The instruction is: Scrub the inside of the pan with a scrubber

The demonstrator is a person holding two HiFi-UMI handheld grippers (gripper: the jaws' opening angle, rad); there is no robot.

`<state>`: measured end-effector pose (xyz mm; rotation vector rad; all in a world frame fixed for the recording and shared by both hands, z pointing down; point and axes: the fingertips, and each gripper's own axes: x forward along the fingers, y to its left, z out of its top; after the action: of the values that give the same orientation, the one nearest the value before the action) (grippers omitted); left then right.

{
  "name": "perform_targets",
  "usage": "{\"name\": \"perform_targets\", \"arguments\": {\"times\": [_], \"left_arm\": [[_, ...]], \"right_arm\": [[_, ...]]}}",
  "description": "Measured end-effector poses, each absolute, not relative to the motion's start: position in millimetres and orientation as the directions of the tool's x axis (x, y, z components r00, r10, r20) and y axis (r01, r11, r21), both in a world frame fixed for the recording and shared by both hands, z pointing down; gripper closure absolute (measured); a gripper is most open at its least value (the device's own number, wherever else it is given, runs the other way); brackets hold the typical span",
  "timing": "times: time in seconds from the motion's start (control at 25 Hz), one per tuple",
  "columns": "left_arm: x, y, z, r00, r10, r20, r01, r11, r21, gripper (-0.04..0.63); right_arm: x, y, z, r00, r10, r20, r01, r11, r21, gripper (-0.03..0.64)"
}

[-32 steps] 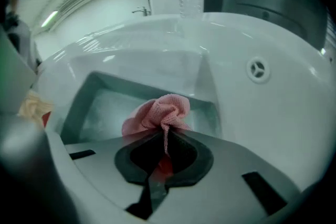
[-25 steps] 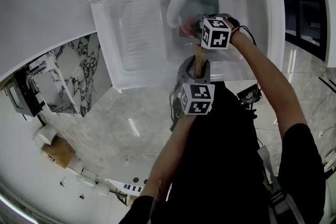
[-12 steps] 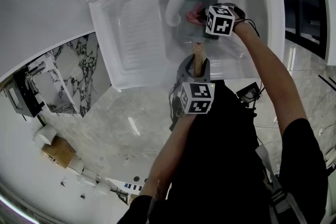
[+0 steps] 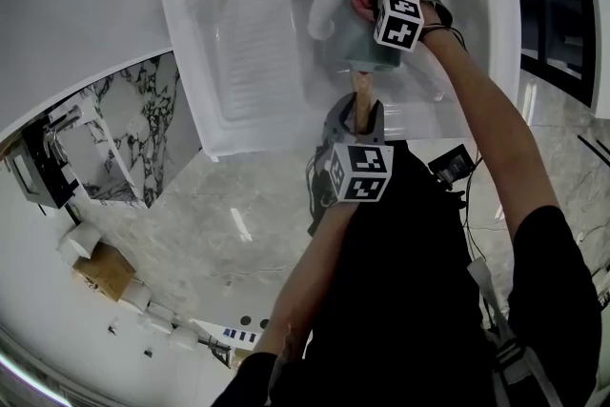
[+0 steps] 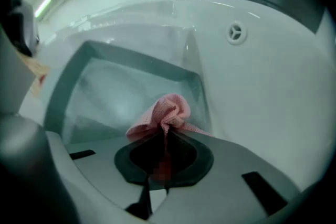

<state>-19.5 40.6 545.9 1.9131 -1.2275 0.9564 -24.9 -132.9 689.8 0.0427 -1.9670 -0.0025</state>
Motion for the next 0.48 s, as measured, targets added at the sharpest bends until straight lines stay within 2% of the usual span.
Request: {"name": "perform_targets", "arguments": {"times": [0.24, 0.48], "left_arm": [[-18.7, 41.0, 545.3, 0.291, -0.446, 0.847, -0.929, -0.341, 0.140, 0.417], [-18.8, 40.7, 546.4, 0.285, -0.450, 0.846, -0.931, -0.338, 0.134, 0.417]], "right_arm": [[-25.7, -64.2, 655.0, -0.478, 0.343, 0.809, 0.071, 0.933, -0.354, 0.584], [-15.2, -24.2, 641.8, -0.353, 0.578, 0.736, 0.196, 0.815, -0.546, 0.583]]}}
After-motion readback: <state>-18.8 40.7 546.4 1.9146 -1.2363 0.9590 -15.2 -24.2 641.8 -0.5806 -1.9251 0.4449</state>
